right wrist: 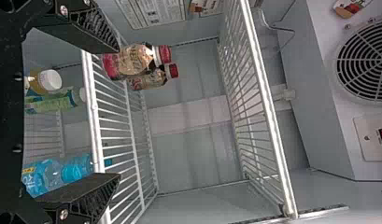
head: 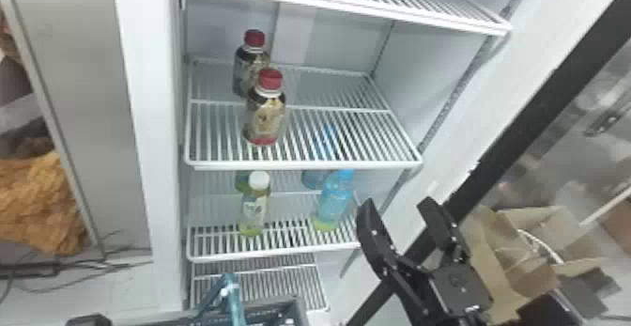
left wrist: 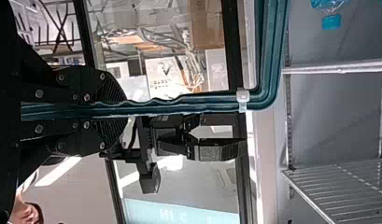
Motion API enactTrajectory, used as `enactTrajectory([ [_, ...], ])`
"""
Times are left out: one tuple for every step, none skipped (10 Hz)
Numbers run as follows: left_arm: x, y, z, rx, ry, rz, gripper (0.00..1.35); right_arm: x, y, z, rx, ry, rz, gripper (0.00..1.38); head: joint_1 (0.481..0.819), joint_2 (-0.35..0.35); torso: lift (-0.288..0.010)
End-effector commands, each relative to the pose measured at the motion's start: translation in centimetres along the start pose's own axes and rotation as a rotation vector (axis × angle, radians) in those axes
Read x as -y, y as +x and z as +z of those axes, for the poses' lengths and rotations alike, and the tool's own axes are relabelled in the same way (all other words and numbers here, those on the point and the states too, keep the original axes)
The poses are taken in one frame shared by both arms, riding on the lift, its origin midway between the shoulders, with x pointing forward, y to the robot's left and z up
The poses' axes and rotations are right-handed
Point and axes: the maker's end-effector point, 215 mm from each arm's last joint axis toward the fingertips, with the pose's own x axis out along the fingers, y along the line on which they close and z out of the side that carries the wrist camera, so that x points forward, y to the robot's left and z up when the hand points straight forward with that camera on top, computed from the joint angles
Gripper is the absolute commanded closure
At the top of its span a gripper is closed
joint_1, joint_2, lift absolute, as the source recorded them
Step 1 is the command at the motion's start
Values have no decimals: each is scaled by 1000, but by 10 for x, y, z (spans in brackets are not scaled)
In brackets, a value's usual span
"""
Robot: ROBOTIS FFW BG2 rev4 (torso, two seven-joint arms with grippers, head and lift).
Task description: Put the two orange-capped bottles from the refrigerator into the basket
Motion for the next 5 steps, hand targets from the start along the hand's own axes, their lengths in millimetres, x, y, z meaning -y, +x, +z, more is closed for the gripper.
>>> enactTrajectory([
  [0,0,1,2,1,1,1207,0,0,0,1,0,0,125,695,-350,-40],
  [0,0,1,2,0,-1,1207,0,0,-1,1,0,0,121,695,-350,-40],
  [-1,-1,2,6,1,3,1207,1,0,1,5,-5,-1,125,695,-350,-40],
  [-1,0,1,4,0,2,1207,1,0,2,8,-4,-2,125,695,-350,-40],
  [0,0,1,6,-4,-2,1207,0,0,2,8,-4,0,125,695,-350,-40],
])
